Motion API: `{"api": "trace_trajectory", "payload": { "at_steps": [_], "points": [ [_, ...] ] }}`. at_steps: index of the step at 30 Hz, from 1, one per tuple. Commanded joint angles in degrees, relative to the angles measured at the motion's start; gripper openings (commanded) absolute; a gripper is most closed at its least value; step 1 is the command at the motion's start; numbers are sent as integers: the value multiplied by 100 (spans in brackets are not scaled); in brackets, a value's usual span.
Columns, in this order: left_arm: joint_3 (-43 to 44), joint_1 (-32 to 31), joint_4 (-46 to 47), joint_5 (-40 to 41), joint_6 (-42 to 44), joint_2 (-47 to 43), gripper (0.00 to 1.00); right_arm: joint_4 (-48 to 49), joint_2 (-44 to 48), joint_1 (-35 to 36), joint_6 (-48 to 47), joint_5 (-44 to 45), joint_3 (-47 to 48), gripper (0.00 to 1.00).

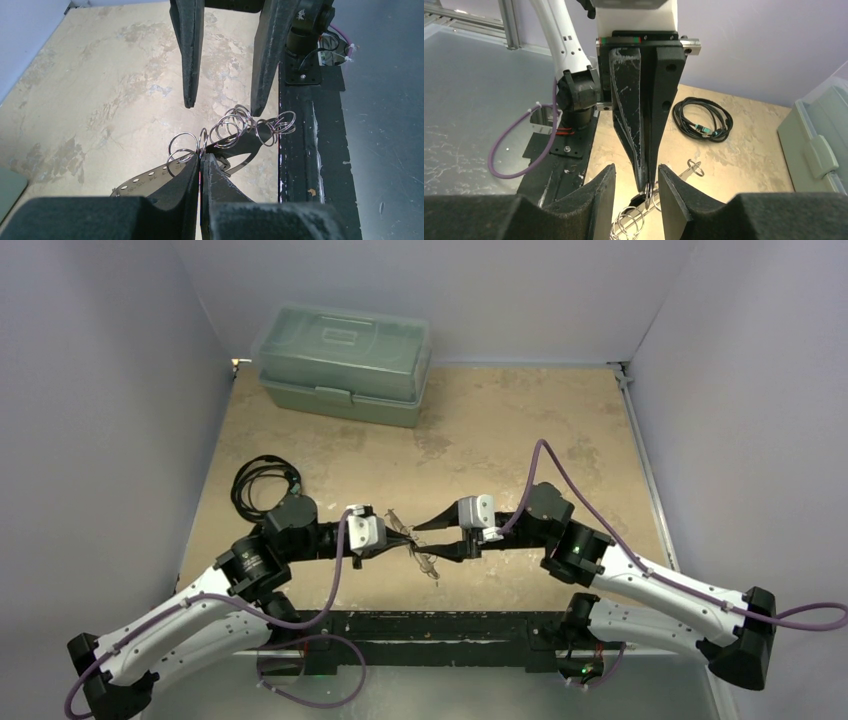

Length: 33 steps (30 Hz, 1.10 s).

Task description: Put the keys on the keyring

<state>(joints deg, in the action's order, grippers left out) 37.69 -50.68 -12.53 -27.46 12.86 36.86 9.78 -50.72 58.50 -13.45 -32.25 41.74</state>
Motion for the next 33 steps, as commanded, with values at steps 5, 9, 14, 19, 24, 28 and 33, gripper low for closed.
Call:
{"api": "trace_trajectory", "payload": {
  "at_steps": [5,9,14,19,24,28,33],
  "points": [
    [251,11,131,88,-111,189,0,-945,-411,21,-275,265,739,40],
    [320,1,18,110,-194,407,0,-1437,-672,21,-359,328,992,39],
    [297,-22,8,178,-261,427,0,-1633,-683,21,-413,534,1044,40],
    [259,-52,23,211,-263,376,0,-1725,-738,20,-454,521,1068,39],
    [248,-71,10,217,-275,368,0,-1820,-887,21,-489,558,1132,38],
    [235,-75,16,185,-273,366,0,-1805,-905,21,-492,593,1127,37],
    [234,-89,19,178,-279,357,0,-1795,-937,21,-491,657,1122,35]
  ]
}}
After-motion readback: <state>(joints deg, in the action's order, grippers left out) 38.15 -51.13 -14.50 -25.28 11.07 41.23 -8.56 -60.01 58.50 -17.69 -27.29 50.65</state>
